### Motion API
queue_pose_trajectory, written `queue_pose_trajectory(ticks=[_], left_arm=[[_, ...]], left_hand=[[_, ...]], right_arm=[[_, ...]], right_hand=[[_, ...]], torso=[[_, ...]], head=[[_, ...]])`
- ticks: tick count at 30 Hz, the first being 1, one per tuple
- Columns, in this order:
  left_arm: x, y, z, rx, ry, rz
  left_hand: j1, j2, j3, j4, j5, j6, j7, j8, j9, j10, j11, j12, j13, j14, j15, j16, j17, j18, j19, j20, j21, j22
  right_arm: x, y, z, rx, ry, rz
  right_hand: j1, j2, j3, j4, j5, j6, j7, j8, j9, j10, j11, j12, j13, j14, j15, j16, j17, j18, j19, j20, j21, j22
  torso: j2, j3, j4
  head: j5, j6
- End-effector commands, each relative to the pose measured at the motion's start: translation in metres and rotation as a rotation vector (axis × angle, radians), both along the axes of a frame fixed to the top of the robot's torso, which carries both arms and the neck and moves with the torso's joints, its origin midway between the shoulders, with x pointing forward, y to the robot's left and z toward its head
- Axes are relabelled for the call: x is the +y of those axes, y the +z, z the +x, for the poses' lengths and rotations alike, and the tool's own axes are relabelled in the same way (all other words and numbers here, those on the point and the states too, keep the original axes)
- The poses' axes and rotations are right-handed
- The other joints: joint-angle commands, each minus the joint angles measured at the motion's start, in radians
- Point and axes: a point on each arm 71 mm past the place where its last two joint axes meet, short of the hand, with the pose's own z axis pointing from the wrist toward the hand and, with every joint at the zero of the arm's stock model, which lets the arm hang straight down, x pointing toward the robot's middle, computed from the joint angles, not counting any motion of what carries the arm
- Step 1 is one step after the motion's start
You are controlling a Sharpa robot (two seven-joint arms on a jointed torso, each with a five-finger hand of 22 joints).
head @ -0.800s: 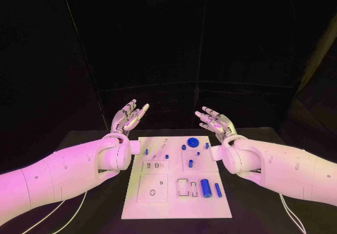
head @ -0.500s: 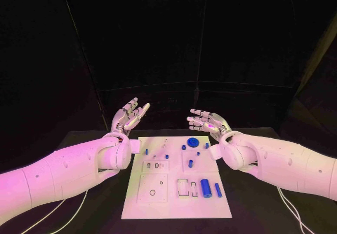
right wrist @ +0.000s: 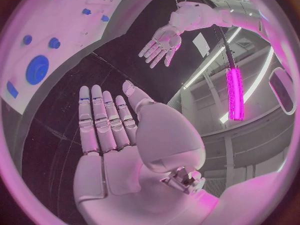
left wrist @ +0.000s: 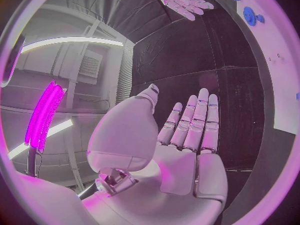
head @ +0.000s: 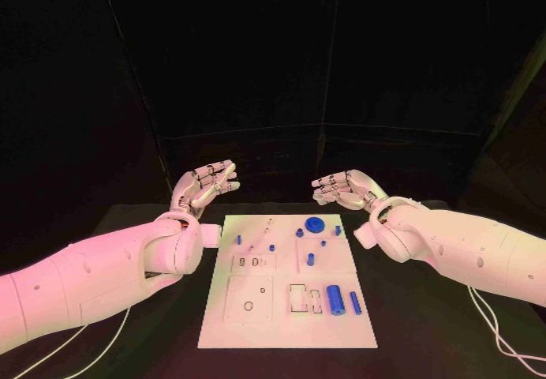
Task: Assemble the parts on the task board
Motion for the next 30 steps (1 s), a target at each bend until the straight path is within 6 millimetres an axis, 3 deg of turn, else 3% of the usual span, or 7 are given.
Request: queue_pose_trajectory(ticks=[1, 3, 8, 14, 21, 24, 30], left_arm=[[-0.004, 0.006, -0.004, -0.033, -0.063, -0.013], [-0.004, 0.008, -0.006, -0.029, -0.075, -0.019], [-0.003, 0.013, -0.016, -0.017, -0.104, -0.033], [-0.004, 0.017, -0.027, -0.001, -0.142, -0.051], [-0.015, 0.022, -0.04, 0.017, -0.209, -0.083], [-0.018, 0.022, -0.042, 0.021, -0.224, -0.09], [-0.021, 0.022, -0.044, 0.026, -0.238, -0.096]], left_hand=[[0.002, 0.011, -0.014, -0.004, 0.003, 0.111, 0.074, 0.017, 0.005, 0.055, -0.014, 0.003, -0.006, 0.067, -0.018, 0.012, 0.011, 0.013, 0.099, -0.013, 0.043, 0.015], [0.005, 0.014, -0.02, -0.007, 0.003, 0.154, 0.07, 0.022, 0.006, 0.075, -0.019, 0.001, -0.009, 0.089, -0.025, 0.013, 0.016, 0.014, 0.122, -0.019, 0.049, 0.015], [0.018, 0.018, -0.033, -0.021, 0.003, 0.199, 0.061, 0.015, -0.001, 0.118, -0.03, -0.011, -0.01, 0.139, -0.039, 0.007, 0.033, 0.012, 0.171, -0.035, 0.058, 0.013], [0.035, 0.016, -0.043, -0.041, 0.003, 0.227, 0.055, 0.009, -0.004, 0.15, -0.038, -0.022, -0.01, 0.17, -0.048, 0.001, 0.049, 0.012, 0.204, -0.044, 0.062, 0.011], [0.058, 0.016, -0.047, -0.066, 0.003, 0.241, 0.052, -0.001, -0.005, 0.168, -0.041, -0.036, -0.01, 0.185, -0.053, -0.01, 0.062, 0.012, 0.228, -0.051, 0.064, 0.009], [0.061, 0.016, -0.048, -0.069, 0.003, 0.243, 0.052, -0.003, -0.005, 0.169, -0.042, -0.038, -0.01, 0.185, -0.053, -0.013, 0.064, 0.012, 0.233, -0.051, 0.065, 0.009], [0.062, 0.019, -0.052, -0.075, 0.003, 0.246, 0.051, -0.009, -0.006, 0.173, -0.043, -0.047, -0.01, 0.193, -0.056, -0.016, 0.07, 0.012, 0.255, -0.055, 0.075, 0.012]], right_arm=[[0.0, 0.009, 0.002, -0.098, 0.045, -0.176], [0.0, 0.014, 0.004, -0.116, 0.059, -0.222], [0.003, 0.027, 0.008, -0.172, 0.098, -0.37], [0.01, 0.033, 0.009, -0.218, 0.132, -0.573], [0.021, 0.034, 0.007, -0.272, 0.159, -0.779], [0.026, 0.034, 0.007, -0.285, 0.168, -0.819], [0.031, 0.032, 0.007, -0.29, 0.178, -0.866]], right_hand=[[0.007, -0.021, 0.037, -0.05, -0.009, 0.138, 0.012, 0.006, 0.004, 0.15, -0.042, 0.003, 0.004, 0.2, -0.059, 0.032, 0.025, 0.012, 0.133, -0.057, 0.106, 0.043], [0.006, -0.027, 0.04, -0.057, -0.008, 0.154, 0.006, 0.007, 0.005, 0.177, -0.052, 0.003, 0.006, 0.248, -0.075, 0.049, 0.039, 0.012, 0.162, -0.074, 0.141, 0.062], [0.002, -0.047, 0.04, -0.074, 0.008, 0.204, -0.017, 0.008, 0.006, 0.25, -0.082, -0.001, 0.008, 0.398, -0.12, 0.128, 0.1, 0.01, 0.241, -0.128, 0.277, 0.14], [-0.017, -0.067, 0.048, -0.083, 0.031, 0.228, -0.033, -0.009, 0.004, 0.288, -0.093, -0.026, 0.008, 0.478, -0.143, 0.245, 0.196, 0.007, 0.26, -0.16, 0.422, 0.232], [-0.046, -0.096, 0.06, -0.082, 0.027, 0.229, -0.029, -0.026, 0.004, 0.238, -0.094, -0.042, 0.008, 0.487, -0.142, 0.375, 0.304, 0.01, 0.245, -0.159, 0.531, 0.302], [-0.053, -0.102, 0.067, -0.08, 0.027, 0.225, -0.032, -0.027, 0.004, 0.228, -0.091, -0.041, 0.01, 0.482, -0.141, 0.438, 0.35, 0.01, 0.239, -0.157, 0.567, 0.325], [-0.058, -0.112, 0.069, -0.077, 0.025, 0.189, -0.031, -0.029, 0.003, 0.187, -0.084, -0.042, 0.007, 0.467, -0.136, 0.494, 0.394, 0.011, 0.227, -0.152, 0.602, 0.347]], torso=[[0.019, -0.0023, 0.009], [0.026, -0.0031, 0.0113], [0.055, -0.0047, 0.0153], [0.087, -0.0072, 0.0237], [0.122, -0.0099, 0.0339], [0.13, -0.0089, 0.0348], [0.142, -0.0102, 0.0382]], head=[[-0.006, 0.002], [-0.008, -0.001], [-0.013, 0.007], [-0.024, 0.008], [-0.03, 0.013], [-0.031, 0.014], [-0.037, 0.017]])
